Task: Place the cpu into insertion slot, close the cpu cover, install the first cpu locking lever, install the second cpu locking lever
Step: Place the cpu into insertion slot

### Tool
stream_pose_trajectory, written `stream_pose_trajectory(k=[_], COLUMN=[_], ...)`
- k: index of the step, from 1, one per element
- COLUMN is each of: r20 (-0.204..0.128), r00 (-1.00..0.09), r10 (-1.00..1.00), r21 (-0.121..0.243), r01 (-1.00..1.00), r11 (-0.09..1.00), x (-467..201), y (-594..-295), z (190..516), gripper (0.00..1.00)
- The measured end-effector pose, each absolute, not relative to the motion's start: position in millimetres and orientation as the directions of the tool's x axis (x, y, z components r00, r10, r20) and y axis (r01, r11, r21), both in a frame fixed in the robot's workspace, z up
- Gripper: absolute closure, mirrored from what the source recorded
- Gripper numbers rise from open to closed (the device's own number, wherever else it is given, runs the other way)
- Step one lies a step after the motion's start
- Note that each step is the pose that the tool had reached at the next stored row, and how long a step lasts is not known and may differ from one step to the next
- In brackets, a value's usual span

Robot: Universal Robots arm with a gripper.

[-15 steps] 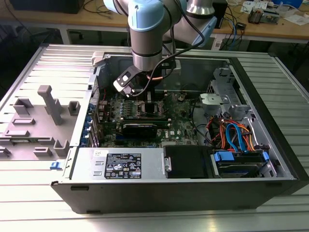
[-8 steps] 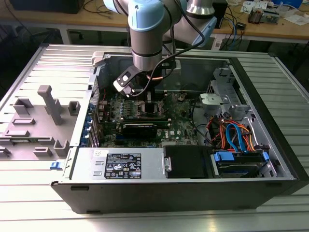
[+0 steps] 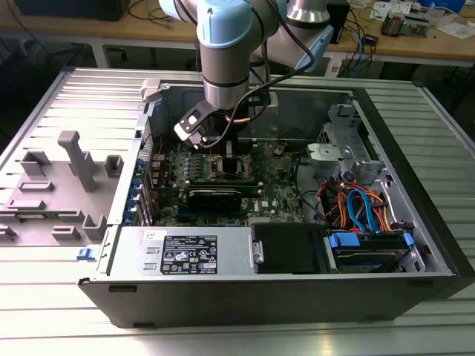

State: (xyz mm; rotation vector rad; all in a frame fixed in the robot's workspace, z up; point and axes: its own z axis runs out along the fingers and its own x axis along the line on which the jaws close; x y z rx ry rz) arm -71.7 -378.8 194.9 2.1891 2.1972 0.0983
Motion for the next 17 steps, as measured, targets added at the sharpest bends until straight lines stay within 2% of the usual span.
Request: stream_pose_trajectory(k=[17], r20=[0.018], r00=[-0.030], r10=[0.999], r21=[0.072], r01=[0.997], r11=[0.028], x=[-71.5], y=[-378.5], z=[193.6], gripper=[0.45])
